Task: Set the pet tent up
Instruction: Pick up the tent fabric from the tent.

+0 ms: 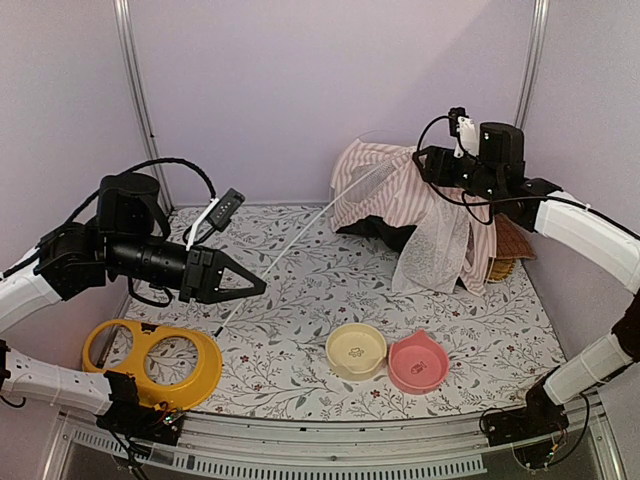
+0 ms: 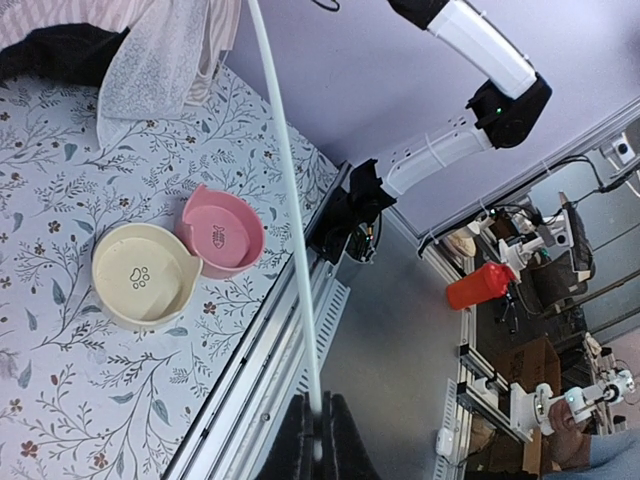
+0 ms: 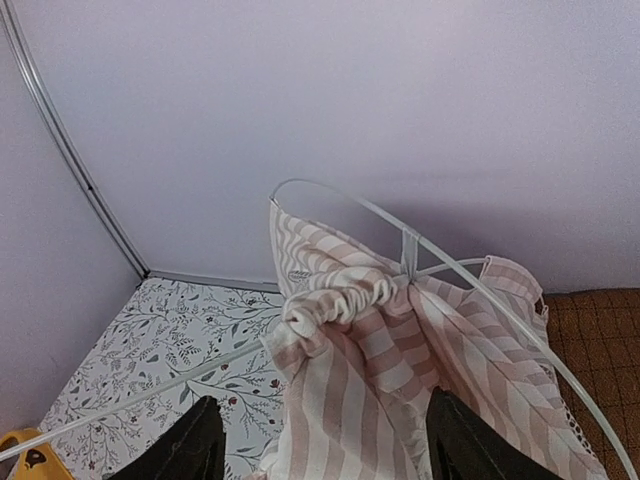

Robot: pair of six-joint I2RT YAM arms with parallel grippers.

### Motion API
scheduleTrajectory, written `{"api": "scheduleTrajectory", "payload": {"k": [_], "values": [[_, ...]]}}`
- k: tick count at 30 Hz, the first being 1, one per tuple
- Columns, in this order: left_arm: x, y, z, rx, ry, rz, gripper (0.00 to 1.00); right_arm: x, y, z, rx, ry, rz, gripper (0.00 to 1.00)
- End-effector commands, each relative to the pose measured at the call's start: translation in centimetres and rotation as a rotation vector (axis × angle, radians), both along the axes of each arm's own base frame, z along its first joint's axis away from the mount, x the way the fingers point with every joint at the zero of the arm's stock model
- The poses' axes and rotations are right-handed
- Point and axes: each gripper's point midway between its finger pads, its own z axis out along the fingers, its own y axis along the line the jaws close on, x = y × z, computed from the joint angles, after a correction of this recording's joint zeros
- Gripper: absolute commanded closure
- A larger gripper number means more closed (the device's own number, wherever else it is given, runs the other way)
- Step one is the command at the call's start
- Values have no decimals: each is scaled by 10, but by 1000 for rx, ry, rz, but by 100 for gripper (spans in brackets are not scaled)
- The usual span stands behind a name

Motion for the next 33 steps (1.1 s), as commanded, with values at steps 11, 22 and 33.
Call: {"api": "scheduleTrajectory", "payload": {"k": [11, 22, 33], "values": [[-5, -8, 29, -78, -89, -35, 100, 21, 13, -5, -66, -29, 182, 44], [-4, -14, 30, -74, -85, -37, 100, 28, 28, -14, -37, -4, 233, 98], [35, -38, 17, -14, -33, 117, 100, -66, 92, -21, 34, -35, 462, 100]]}}
